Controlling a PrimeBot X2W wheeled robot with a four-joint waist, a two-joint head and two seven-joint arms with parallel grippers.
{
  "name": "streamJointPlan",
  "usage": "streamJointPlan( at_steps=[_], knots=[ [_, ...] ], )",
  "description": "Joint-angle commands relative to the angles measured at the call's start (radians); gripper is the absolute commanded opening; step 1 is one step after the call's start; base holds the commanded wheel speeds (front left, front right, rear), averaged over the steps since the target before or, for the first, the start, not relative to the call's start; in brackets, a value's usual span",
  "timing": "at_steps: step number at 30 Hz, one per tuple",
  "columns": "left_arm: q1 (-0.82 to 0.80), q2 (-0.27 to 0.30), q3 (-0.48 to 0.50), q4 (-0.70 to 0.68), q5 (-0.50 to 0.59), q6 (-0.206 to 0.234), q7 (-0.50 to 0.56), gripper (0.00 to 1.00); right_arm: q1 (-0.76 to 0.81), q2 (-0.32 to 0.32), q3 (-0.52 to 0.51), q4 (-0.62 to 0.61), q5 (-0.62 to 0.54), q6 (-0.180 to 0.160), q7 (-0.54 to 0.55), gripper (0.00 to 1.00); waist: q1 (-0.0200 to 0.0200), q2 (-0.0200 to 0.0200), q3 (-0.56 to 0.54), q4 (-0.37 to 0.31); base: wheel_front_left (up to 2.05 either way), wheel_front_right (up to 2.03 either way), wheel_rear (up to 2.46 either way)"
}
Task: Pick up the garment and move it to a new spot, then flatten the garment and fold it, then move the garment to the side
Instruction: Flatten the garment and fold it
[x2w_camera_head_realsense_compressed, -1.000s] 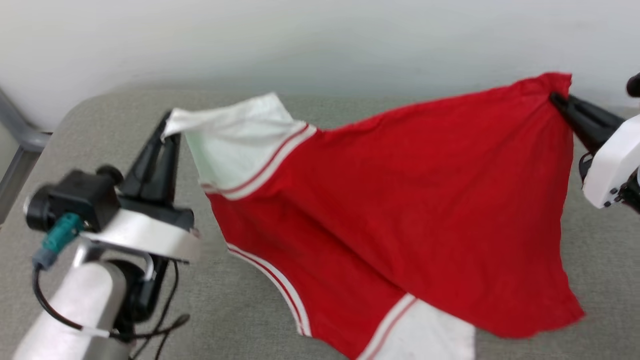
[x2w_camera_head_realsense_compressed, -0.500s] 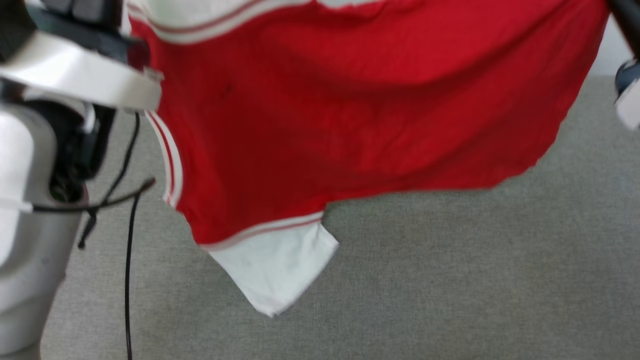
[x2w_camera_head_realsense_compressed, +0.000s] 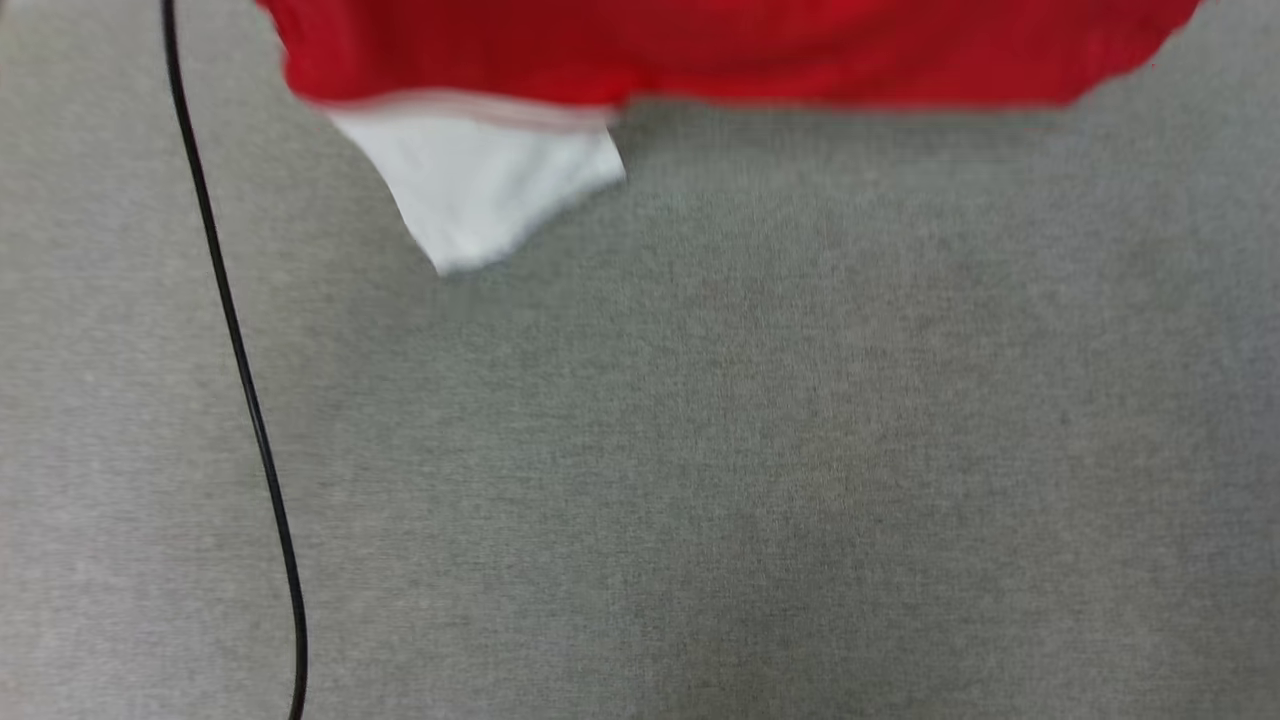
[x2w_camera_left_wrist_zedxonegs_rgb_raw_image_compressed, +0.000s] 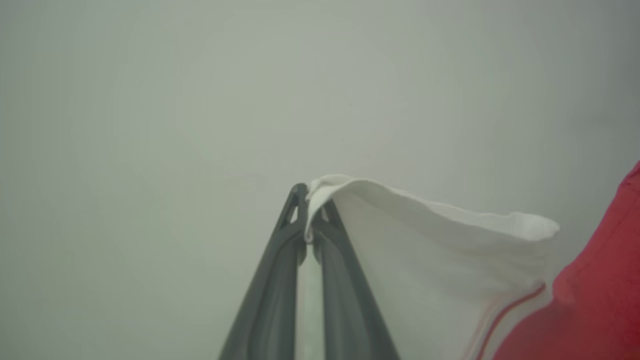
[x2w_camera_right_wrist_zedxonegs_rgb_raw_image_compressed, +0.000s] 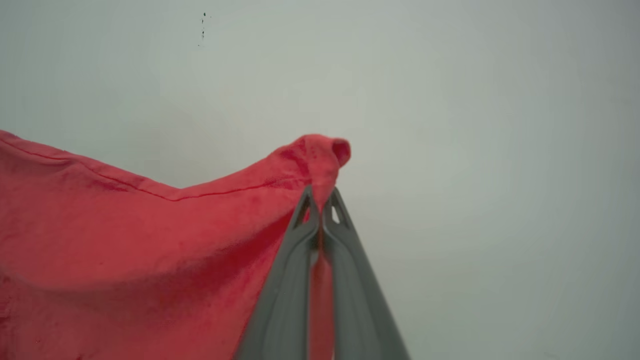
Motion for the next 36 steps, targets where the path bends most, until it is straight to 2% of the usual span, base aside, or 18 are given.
streamJointPlan(
  at_steps=[1,10,16,22,29,32,36],
  knots=[
    [-0.044,-0.002,-0.002,0.029,0.013,-0.006,-0.006,0.0,-0.044,0.011,0.01,0.022,-0.01,-0.001,-0.012,0.0,-0.0001,0.0,0.05,-0.017,0.0,0.0,0.0],
    [-0.307,-0.018,-0.035,0.25,0.04,-0.047,-0.062,0.0,-0.308,0.032,0.063,0.239,-0.028,-0.001,-0.096,0.0,-0.0001,0.0,0.133,-0.025,0.0,0.0,0.0],
    [-0.312,-0.025,-0.062,0.344,0.035,-0.057,-0.116,0.0,-0.328,0.037,0.13,0.34,-0.001,-0.001,-0.167,0.0,-0.0001,0.0,0.158,-0.017,0.0,0.0,0.0],
    [-0.192,-0.022,-0.083,0.406,0.005,-0.065,-0.175,0.0,-0.231,0.06,0.2,0.431,0.062,-0.001,-0.24,0.0,-0.0001,0.0,0.142,-0.017,0.0,0.0,0.0],
    [0.065,-0.005,-0.097,0.384,-0.017,-0.057,-0.229,0.0,-0.064,0.069,0.304,0.483,0.126,-0.001,-0.322,0.0,-0.0001,0.0,0.092,-0.013,0.0,0.0,0.0],
    [0.194,-0.004,-0.092,0.34,-0.035,-0.04,-0.239,0.0,0.022,0.053,0.364,0.467,0.16,-0.001,-0.349,0.0,-0.0001,0.0,0.062,-0.01,0.0,0.0,0.0],
    [0.405,-0.002,-0.066,0.248,-0.065,0.013,-0.246,0.0,0.151,0.024,0.438,0.43,0.211,-0.001,-0.384,0.0,-0.0001,0.0,0.012,-0.004,0.0,0.0,0.0]
  ],
)
